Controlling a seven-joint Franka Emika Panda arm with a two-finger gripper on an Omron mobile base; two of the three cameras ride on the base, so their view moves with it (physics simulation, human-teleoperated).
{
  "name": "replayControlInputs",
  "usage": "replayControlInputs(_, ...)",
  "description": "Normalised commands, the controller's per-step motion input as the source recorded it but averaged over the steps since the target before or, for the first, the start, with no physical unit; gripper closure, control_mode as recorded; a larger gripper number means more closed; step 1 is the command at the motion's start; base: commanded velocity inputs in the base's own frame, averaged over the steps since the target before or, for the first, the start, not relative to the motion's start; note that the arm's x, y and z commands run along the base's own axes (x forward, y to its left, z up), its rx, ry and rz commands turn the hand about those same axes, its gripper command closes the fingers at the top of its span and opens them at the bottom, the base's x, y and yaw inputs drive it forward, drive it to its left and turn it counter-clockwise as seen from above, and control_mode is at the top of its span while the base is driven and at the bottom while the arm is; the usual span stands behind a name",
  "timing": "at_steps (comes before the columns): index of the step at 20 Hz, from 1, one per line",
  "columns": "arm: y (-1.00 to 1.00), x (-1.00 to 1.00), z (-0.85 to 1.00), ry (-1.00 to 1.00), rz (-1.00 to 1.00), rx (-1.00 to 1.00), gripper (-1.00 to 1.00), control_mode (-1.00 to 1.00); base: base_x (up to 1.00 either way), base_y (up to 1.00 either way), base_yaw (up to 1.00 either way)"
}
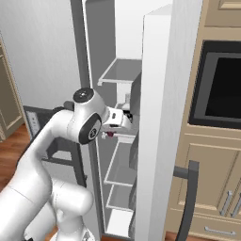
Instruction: Pick steak from the fridge and place it on the plate on the counter.
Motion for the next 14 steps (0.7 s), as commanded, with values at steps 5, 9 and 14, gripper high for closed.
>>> replayControlInputs(5, 0.44, -0.74, 0.33, 0.02, 0.0, 0.01, 1.0, -1.0, 0.0, 0.0, 0.0)
replayControlInputs(9, 0.35, -0.78, 0.29, 0.02, 0.0, 0.0, 1.0, -1.0, 0.0, 0.0, 0.0)
replayControlInputs(14, 0.39, -0.63, 0.42, 0.04, 0.0, 0.0, 1.0, -1.0, 0.0, 0.0, 0.0)
